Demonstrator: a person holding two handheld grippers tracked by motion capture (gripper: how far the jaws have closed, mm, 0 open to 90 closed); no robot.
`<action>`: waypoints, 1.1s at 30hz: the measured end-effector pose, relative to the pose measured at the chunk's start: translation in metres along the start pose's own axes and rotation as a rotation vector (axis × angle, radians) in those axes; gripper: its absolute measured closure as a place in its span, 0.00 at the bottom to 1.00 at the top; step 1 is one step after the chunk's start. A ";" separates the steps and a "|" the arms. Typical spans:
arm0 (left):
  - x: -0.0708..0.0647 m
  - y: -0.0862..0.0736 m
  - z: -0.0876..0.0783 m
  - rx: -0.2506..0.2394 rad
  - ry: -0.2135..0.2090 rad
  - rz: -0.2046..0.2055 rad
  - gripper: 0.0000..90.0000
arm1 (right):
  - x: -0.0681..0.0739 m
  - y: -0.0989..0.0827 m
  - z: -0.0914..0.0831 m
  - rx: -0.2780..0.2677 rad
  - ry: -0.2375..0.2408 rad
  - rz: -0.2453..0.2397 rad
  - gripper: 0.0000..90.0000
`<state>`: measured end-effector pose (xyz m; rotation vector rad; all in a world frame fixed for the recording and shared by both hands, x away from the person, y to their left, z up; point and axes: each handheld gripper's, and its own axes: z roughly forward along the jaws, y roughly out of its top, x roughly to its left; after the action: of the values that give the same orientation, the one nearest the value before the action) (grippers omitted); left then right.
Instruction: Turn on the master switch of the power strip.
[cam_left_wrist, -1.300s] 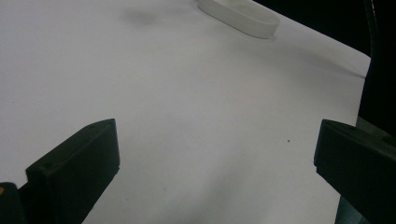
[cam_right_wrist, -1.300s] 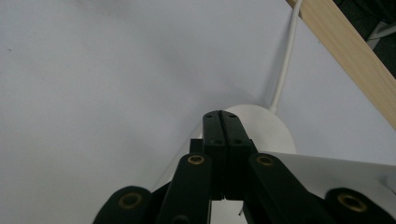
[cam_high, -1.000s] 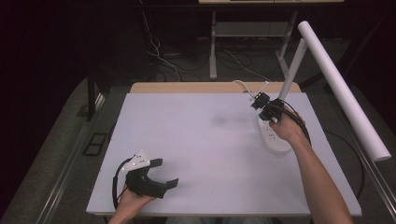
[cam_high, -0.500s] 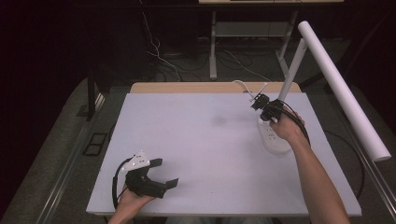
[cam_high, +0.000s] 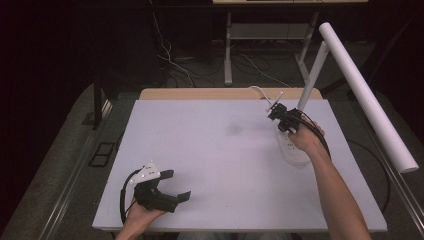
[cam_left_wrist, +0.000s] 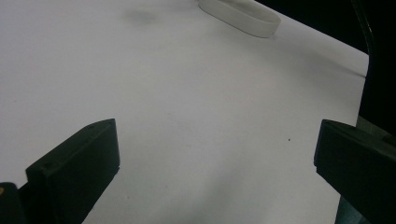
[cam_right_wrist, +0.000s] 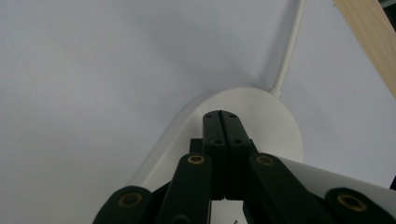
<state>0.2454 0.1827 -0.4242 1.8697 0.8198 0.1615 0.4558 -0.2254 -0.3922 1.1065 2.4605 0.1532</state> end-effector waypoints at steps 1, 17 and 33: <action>0.000 0.000 0.000 0.000 0.000 0.000 0.00 | 0.000 0.000 0.001 0.001 -0.003 0.003 0.99; -0.001 0.000 0.002 0.018 -0.003 0.010 0.00 | -0.005 -0.006 0.007 -0.014 0.013 0.050 1.00; -0.003 -0.001 0.005 0.031 -0.016 0.022 0.00 | 0.002 -0.006 0.011 -0.010 -0.037 0.065 1.00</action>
<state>0.2450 0.1769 -0.4261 1.9078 0.7951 0.1485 0.4550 -0.2293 -0.4042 1.1760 2.3897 0.1627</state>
